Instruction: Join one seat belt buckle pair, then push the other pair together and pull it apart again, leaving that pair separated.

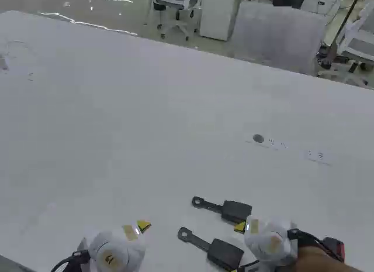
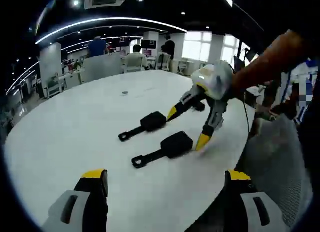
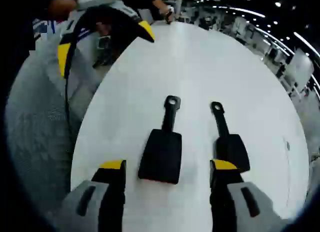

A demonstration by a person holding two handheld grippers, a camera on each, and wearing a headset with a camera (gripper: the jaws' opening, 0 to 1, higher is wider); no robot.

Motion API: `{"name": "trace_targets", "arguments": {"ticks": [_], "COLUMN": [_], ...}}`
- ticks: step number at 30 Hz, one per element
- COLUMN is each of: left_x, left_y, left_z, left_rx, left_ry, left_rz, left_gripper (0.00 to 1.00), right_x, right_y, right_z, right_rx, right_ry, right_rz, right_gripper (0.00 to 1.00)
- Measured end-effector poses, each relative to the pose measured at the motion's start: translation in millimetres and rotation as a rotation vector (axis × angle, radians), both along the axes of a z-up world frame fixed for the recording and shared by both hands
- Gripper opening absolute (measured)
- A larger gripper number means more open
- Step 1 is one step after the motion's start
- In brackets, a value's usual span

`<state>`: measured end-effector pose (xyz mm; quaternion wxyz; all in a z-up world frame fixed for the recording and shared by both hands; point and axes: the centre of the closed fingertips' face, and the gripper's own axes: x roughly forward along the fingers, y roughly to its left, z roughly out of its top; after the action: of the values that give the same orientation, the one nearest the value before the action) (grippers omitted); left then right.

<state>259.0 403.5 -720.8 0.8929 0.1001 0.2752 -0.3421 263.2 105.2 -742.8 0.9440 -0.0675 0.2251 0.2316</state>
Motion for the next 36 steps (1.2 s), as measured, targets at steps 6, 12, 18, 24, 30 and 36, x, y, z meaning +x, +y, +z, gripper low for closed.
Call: {"name": "trace_targets", "arguments": {"ticks": [6, 12, 18, 24, 30, 36], "left_x": [-0.6, 0.2, -2.8, -1.9, -0.9, -3.4], "left_y": [20.5, 26.2, 28.8, 28.2, 30.9, 33.3], "left_z": [3.7, 5.4, 1.9, 4.4, 8.0, 4.8], "left_rx": [0.025, 0.029, 0.042, 0.036, 0.025, 0.030], "left_ry": [-0.003, -0.009, -0.001, -0.007, -0.016, -0.014], "left_rz": [0.068, 0.109, 0.116, 0.130, 0.158, 0.170], "left_gripper": [1.00, 1.00, 0.99, 0.99, 0.97, 0.97], "right_x": [4.9, 4.4, 2.1, -4.4, -6.2, -11.5], "right_y": [18.6, 28.8, 31.4, 33.5, 30.9, 32.1], "right_z": [-11.4, -18.2, -24.2, -28.0, -25.3, -27.0], "right_rx": [0.040, 0.040, 0.029, 0.008, 0.001, -0.008], "right_ry": [0.009, 0.017, 0.031, 0.046, 0.037, 0.042], "right_rz": [0.048, 0.100, 0.119, 0.153, 0.162, 0.172], "right_gripper": [0.94, 0.94, 0.94, 0.94, 0.94, 0.94]}}
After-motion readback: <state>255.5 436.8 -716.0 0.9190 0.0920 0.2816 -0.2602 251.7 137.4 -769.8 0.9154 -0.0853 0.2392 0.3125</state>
